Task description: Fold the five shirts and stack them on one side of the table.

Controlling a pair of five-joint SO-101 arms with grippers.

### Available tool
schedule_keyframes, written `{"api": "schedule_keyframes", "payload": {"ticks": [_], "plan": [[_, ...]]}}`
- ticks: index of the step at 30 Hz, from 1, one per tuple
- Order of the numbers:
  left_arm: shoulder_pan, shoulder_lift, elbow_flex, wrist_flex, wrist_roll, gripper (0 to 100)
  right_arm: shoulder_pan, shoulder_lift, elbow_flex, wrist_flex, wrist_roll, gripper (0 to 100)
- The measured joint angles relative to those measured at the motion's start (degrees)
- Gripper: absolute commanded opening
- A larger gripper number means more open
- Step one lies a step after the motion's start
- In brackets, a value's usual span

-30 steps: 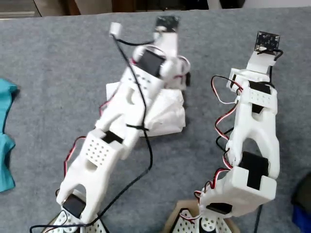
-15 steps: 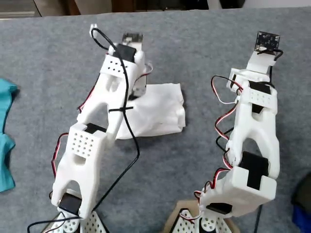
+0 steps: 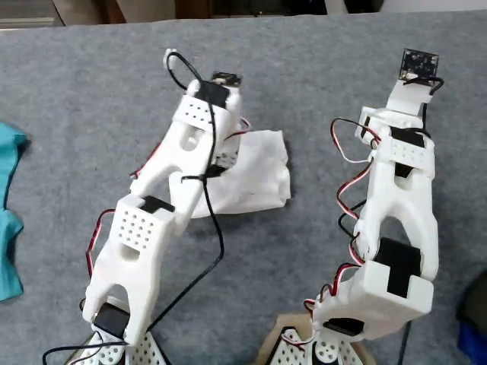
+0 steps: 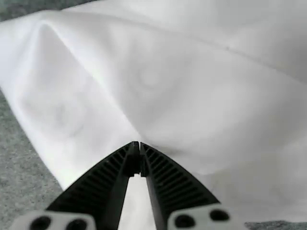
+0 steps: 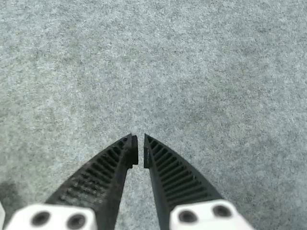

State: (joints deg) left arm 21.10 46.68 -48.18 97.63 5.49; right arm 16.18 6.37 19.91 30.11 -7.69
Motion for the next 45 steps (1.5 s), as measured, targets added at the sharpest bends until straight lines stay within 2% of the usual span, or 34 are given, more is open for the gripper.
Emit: {"api": "schedule_keyframes", "payload": {"ticks": [5,14,27,29,32,40,45], "plan": [[2.5,0.0,0.0,-5.5,0.0,2,0.0,0.0,0.0,0.0,0.0,4.1],[2.7,0.0,0.0,-16.0,0.3,2,0.0,0.0,0.0,0.0,0.0,4.1],[0.9,0.0,0.0,-40.1,12.8,2,0.0,0.0,0.0,0.0,0.0,4.1],[-0.6,0.0,0.0,-41.0,13.3,2,0.0,0.0,0.0,0.0,0.0,4.1],[-2.6,-0.1,-0.2,-36.2,12.6,2,0.0,0.0,0.0,0.0,0.0,4.1],[-2.0,-0.8,-8.1,-6.9,4.6,2,0.0,0.0,0.0,0.0,0.0,4.1],[1.1,-0.8,-8.4,1.4,1.5,2,-0.2,0.0,0.4,0.0,-0.1,4.1]]}}
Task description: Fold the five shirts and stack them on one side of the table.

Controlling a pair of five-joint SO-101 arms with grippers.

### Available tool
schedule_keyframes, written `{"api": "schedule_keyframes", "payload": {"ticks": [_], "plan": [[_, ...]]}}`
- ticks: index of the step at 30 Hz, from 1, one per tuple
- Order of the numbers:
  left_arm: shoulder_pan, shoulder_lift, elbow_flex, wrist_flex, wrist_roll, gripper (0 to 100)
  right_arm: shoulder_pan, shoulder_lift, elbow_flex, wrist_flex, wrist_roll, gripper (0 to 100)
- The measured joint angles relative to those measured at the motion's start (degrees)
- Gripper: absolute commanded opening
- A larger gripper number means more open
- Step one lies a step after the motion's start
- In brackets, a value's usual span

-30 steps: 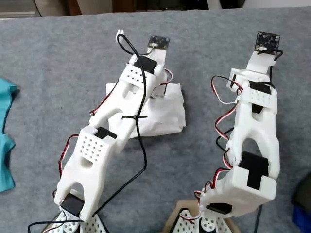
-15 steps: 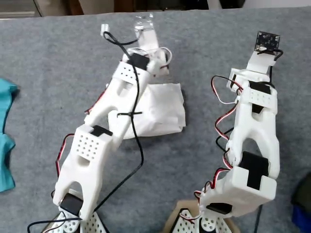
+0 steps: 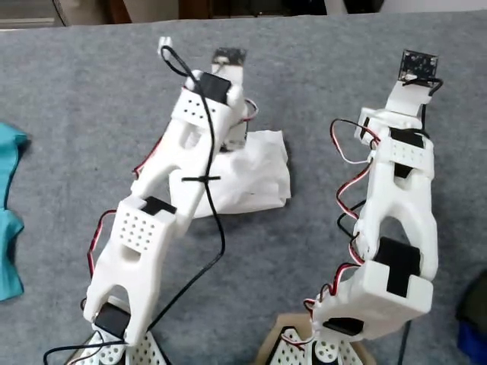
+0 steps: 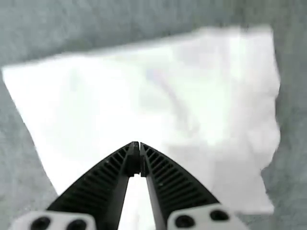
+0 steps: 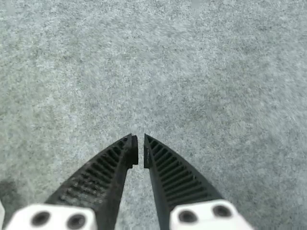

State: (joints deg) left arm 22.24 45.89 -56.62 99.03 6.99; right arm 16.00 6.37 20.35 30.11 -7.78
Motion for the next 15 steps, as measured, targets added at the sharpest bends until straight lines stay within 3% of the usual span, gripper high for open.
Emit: {"api": "schedule_keyframes", "payload": {"ticks": [6,15], "plan": [[1.8,-0.3,8.0,0.6,-0.4,2,-0.1,0.0,0.1,0.0,0.1,4.1],[3.3,-0.3,11.7,-15.3,-0.4,2,-0.1,0.0,0.1,0.0,0.1,4.1]]}}
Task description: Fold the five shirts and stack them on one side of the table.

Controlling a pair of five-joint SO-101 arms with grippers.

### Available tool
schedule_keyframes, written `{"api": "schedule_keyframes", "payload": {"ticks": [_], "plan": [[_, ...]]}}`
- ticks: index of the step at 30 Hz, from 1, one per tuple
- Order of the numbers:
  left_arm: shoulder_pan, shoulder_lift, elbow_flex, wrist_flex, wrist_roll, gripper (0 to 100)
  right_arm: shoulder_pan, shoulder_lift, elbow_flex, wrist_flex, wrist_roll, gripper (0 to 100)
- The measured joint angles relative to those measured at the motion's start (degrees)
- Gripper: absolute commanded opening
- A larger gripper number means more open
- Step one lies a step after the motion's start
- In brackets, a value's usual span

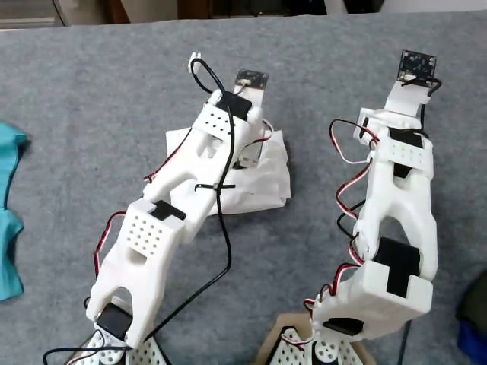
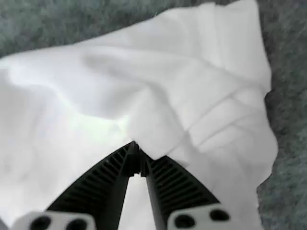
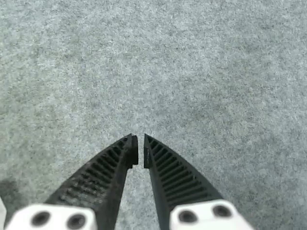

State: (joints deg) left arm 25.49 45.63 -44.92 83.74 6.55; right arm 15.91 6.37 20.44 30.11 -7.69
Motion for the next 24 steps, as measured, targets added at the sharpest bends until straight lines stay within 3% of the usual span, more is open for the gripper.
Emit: {"api": "schedule_keyframes", "payload": {"ticks": [7,15,21,24], "plan": [[0.1,0.0,0.1,-14.6,0.2,2,0.0,0.0,0.0,0.0,0.0,4.1],[-1.8,7.5,0.1,-31.5,11.2,2,0.0,0.0,0.0,0.0,0.0,4.1],[-6.0,8.4,-6.2,-32.9,16.3,2,0.0,0.0,0.0,0.0,0.0,4.1],[-6.5,8.4,-11.2,-28.6,17.7,2,0.0,0.0,0.0,0.0,0.0,4.1]]}}
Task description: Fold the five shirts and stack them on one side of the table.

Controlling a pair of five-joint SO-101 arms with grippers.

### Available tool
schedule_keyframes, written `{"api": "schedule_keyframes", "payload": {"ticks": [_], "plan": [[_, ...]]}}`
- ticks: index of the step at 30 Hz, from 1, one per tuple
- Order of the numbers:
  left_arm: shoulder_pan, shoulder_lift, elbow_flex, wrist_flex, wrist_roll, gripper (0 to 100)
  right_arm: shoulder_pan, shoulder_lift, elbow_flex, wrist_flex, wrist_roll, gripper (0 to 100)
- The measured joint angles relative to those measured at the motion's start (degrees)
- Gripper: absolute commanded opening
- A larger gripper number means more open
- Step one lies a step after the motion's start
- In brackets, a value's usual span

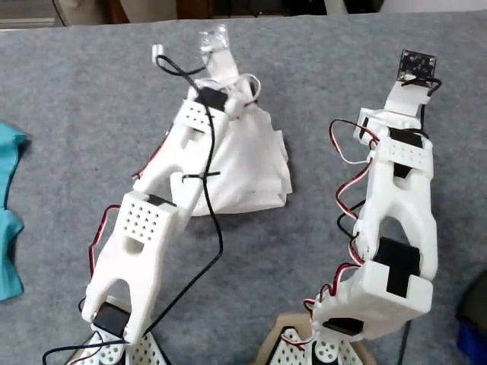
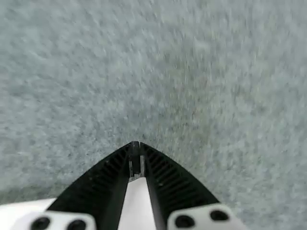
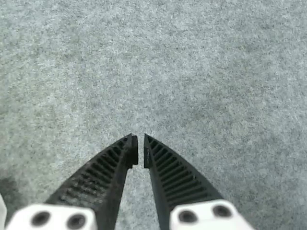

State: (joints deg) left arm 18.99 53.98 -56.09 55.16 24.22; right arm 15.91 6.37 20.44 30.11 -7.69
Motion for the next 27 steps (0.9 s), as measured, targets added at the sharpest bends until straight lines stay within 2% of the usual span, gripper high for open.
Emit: {"api": "schedule_keyframes", "payload": {"ticks": [5,8,13,17,21,24,27], "plan": [[0.6,0.0,-11.2,15.6,-0.4,2,0.0,0.0,0.0,0.0,0.0,4.0],[0.4,-0.1,-16.3,25.6,-4.6,2,-1.0,0.0,0.0,1.1,2.5,4.0],[-3.5,-0.1,-18.3,37.5,-11.0,2,-6.1,-0.7,-2.7,14.6,9.2,3.8],[-8.2,2.0,-18.8,41.9,-15.5,2,-13.5,-6.9,-4.8,28.0,13.6,3.7],[-10.0,6.0,-18.8,44.7,-17.6,2,-23.1,-16.8,-4.9,38.5,18.2,3.8],[-11.7,8.1,-18.8,45.0,-18.0,2,-30.4,-24.2,-3.3,42.7,21.5,4.0],[-13.4,8.5,-18.8,45.0,-18.2,2,-33.8,-28.1,0.8,43.0,23.3,4.0]]}}
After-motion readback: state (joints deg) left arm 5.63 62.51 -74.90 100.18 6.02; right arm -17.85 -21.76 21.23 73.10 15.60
